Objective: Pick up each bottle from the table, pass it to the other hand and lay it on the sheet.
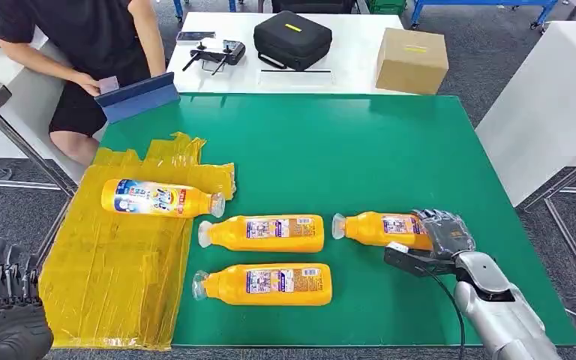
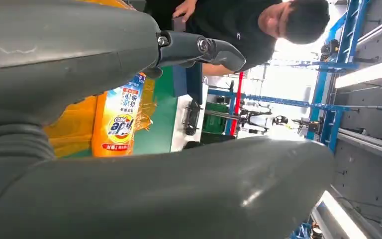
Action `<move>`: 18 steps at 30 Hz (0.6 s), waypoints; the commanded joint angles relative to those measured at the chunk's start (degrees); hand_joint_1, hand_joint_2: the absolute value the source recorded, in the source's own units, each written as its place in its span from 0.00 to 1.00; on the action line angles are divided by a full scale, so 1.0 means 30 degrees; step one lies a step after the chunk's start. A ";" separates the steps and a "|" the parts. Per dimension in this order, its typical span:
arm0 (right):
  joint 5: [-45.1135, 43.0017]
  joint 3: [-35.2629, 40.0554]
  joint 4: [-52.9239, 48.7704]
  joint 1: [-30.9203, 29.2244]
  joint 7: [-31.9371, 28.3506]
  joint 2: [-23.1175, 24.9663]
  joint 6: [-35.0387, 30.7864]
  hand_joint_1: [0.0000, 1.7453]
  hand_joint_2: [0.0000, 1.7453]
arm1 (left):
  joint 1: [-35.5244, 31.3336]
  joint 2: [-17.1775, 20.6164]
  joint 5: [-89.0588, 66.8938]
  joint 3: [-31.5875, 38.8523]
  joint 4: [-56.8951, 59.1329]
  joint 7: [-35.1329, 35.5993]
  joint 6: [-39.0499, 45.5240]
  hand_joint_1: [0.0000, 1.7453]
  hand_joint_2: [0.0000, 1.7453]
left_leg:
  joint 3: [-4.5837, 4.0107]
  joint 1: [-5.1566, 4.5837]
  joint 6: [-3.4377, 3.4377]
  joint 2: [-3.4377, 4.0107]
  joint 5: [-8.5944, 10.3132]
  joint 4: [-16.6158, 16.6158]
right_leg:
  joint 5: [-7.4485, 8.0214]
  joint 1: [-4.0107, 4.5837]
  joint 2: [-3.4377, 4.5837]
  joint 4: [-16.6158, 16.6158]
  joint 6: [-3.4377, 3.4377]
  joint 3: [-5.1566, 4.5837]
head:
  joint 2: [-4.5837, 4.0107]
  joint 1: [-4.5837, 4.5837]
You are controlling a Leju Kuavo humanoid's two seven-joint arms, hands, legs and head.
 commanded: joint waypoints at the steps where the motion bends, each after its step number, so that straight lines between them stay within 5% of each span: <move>1: -0.0004 0.0334 0.0726 0.0328 -0.0022 0.0426 0.0001 1.00 1.00 | -0.0054 0.0401 0.0077 0.0097 0.0394 0.0082 -0.0065 0.00 0.00 | 0.0029 0.0024 -0.0057 0.0001 -0.0005 -0.0014 | 0.0000 0.0023 -0.0004 -0.0027 -0.0035 0.0037 | 0.0000 0.0000; 8: -0.1912 -0.1138 -0.4907 0.2037 -0.0960 -0.0284 0.0693 1.00 1.00 | 0.0661 -0.0386 -0.0123 0.0693 -0.0029 0.0199 -0.0433 0.00 0.00 | 0.0018 0.0019 -0.0083 0.0000 -0.0021 -0.0002 | -0.0018 0.0017 -0.0005 -0.0008 -0.0050 0.0023 | 0.0000 0.0000; 13: -0.2944 -0.5399 -1.4151 0.6729 -0.0108 -0.2406 0.1692 1.00 1.00 | -0.0006 -0.0359 -0.0205 0.0678 0.0648 0.0252 -0.1004 0.00 0.00 | -0.0067 -0.0011 -0.0087 -0.0147 -0.0021 0.0032 | -0.0071 -0.0013 -0.0140 0.0053 -0.0049 -0.0027 | 0.0000 0.0000; 18: -0.5854 -0.7673 -1.5012 0.7654 -0.2034 -0.4226 0.2122 1.00 1.00 | 0.0329 -0.0707 -0.0138 0.0813 0.0567 -0.0157 -0.0575 0.00 0.00 | -0.0151 -0.0023 -0.0056 -0.0255 -0.0014 0.0015 | -0.0064 -0.0024 -0.0228 0.0021 -0.0025 -0.0085 | 0.0000 -0.0001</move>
